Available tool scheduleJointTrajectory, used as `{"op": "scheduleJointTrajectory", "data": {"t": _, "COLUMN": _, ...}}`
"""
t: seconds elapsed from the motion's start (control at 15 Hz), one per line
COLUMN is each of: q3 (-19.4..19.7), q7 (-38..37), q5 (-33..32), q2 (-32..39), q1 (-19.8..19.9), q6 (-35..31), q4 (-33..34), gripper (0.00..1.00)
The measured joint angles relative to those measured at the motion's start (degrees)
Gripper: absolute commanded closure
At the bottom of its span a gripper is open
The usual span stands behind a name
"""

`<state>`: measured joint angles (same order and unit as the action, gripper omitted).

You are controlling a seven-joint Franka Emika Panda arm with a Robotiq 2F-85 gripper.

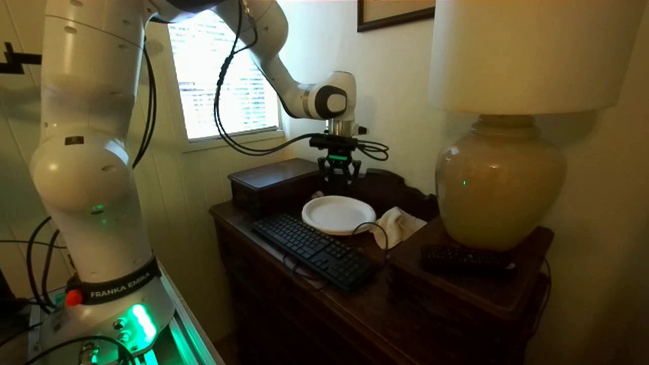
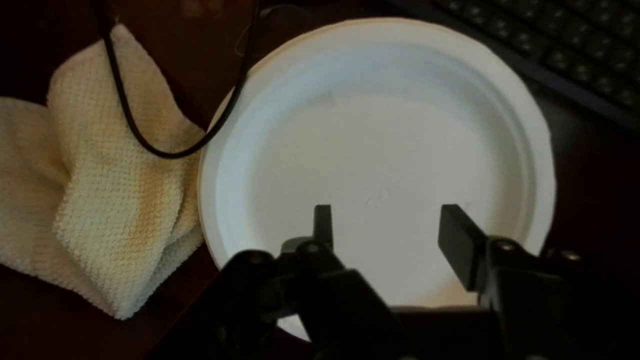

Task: Push the white plates to the right.

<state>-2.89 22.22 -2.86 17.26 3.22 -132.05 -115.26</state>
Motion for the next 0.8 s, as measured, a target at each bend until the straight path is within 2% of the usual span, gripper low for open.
{"op": "scheduleJointTrajectory", "data": {"t": 0.07, "q3": 0.07, "q7": -3.16, "q5": 0.13, "q2": -1.95, "q1": -0.27, "q6": 2.01, "q4": -0.24, "gripper": 0.02}}
{"op": "scheduleJointTrajectory", "data": {"t": 0.13, "q3": 0.21, "q7": -6.21, "q5": 0.13, "q2": -3.87, "q1": -0.45, "q6": 3.71, "q4": -0.52, "gripper": 0.0}}
{"op": "scheduleJointTrajectory", "data": {"t": 0.67, "q3": 2.83, "q7": -28.74, "q5": 0.11, "q2": -17.2, "q1": -0.52, "q6": 16.01, "q4": -2.68, "gripper": 0.0}}
{"op": "scheduleJointTrajectory", "data": {"t": 0.8, "q3": 2.93, "q7": -31.65, "q5": 0.11, "q2": -19.06, "q1": -0.52, "q6": 17.27, "q4": -3.27, "gripper": 0.0}}
